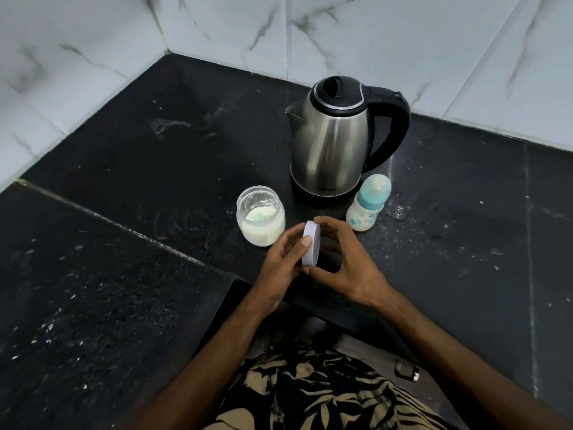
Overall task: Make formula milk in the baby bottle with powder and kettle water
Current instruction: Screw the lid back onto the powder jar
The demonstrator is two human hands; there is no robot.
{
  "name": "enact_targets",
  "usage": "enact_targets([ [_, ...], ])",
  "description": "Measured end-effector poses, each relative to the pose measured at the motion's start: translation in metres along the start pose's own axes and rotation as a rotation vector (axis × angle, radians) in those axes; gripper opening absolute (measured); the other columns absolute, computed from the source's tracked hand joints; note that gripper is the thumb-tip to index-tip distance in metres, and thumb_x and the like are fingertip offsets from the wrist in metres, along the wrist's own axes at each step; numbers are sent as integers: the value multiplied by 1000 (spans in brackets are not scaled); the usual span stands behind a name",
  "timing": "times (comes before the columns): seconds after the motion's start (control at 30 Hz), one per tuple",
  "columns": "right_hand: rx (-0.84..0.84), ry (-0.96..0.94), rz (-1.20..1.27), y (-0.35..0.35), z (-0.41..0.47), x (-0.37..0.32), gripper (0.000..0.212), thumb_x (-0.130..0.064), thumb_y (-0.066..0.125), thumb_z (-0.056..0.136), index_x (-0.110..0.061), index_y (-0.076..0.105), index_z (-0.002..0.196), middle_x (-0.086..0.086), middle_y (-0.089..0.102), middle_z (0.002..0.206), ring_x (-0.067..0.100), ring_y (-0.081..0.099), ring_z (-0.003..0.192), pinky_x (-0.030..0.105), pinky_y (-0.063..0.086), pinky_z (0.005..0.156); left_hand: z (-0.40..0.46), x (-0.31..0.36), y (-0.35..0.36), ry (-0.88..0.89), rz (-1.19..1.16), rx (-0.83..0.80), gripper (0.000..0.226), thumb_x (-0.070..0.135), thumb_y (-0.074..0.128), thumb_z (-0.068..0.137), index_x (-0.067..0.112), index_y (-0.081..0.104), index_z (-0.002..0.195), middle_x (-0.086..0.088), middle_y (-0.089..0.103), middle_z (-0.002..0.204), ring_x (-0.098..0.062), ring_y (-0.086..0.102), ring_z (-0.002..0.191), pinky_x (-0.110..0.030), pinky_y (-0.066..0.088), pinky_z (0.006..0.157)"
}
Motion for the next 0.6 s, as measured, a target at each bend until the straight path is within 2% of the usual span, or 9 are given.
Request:
enact_targets([
  [0.1, -22, -35, -47, -6, 12, -9, 79, -23, 84, 75, -19, 41, 141, -2, 47, 137, 16, 51, 128, 40, 50, 101, -6, 1, -13, -8, 45, -30, 48, 43, 59, 92, 22, 54, 134, -5, 64, 133, -23, 60, 125, -29, 55, 92],
  [0.17, -34, -76, -116, -16, 27, -22, 79, -21, 83, 75, -20, 42, 142, -3, 46, 139, 15, 48, 131, 42, 47, 104, -11, 1, -28, 3, 142, -23, 44, 43, 54, 95, 22, 54, 133, -1, 69, 124, -17, 66, 115, -29, 56, 90],
  [0.27, -75, -166, -281, -30, 54, -45, 79, -22, 80, 73, -18, 44, 143, -1, 45, 139, 15, 43, 131, 42, 41, 108, -18, 3, -53, 71, 253, 82, 20, 22, 55, 99, 18, 65, 116, -3, 75, 98, -15, 71, 92, -26, 53, 80],
  [0.37, -202, -160, -388, -31, 78, -64, 80, -23, 80, 76, -26, 41, 146, -1, 42, 140, 20, 39, 130, 40, 39, 108, -20, 12, -75, 209, 314, 266, 9, 8, 64, 93, 13, 68, 98, -1, 71, 78, -12, 67, 73, -26, 51, 73],
  [0.43, -295, -150, -451, -25, 92, -73, 81, -25, 80, 77, -30, 39, 147, -2, 40, 141, 19, 37, 129, 41, 39, 108, -18, 19, -87, 306, 391, 390, 11, 7, 71, 88, 11, 66, 98, -1, 69, 82, -11, 65, 76, -29, 51, 75],
  [0.5, -353, -170, -503, -13, 105, -80, 81, -25, 79, 77, -29, 39, 147, -1, 40, 141, 21, 38, 128, 43, 38, 109, -15, 26, -94, 381, 503, 476, 31, 12, 77, 83, 13, 62, 110, -1, 67, 97, -9, 64, 90, -28, 52, 81],
  [0.6, -396, -193, -548, 6, 117, -84, 83, -27, 77, 75, -31, 38, 148, -1, 42, 139, 22, 39, 125, 47, 38, 108, -7, 34, -96, 389, 626, 386, 72, 26, 84, 75, 19, 48, 137, 3, 54, 132, -5, 52, 122, -21, 46, 96],
])
Point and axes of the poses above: each hand's wrist, its own z-axis towards the middle knuckle, its own y-axis out of the palm, x = y × z, the point moved 2 cm from there along z, towards the middle knuckle
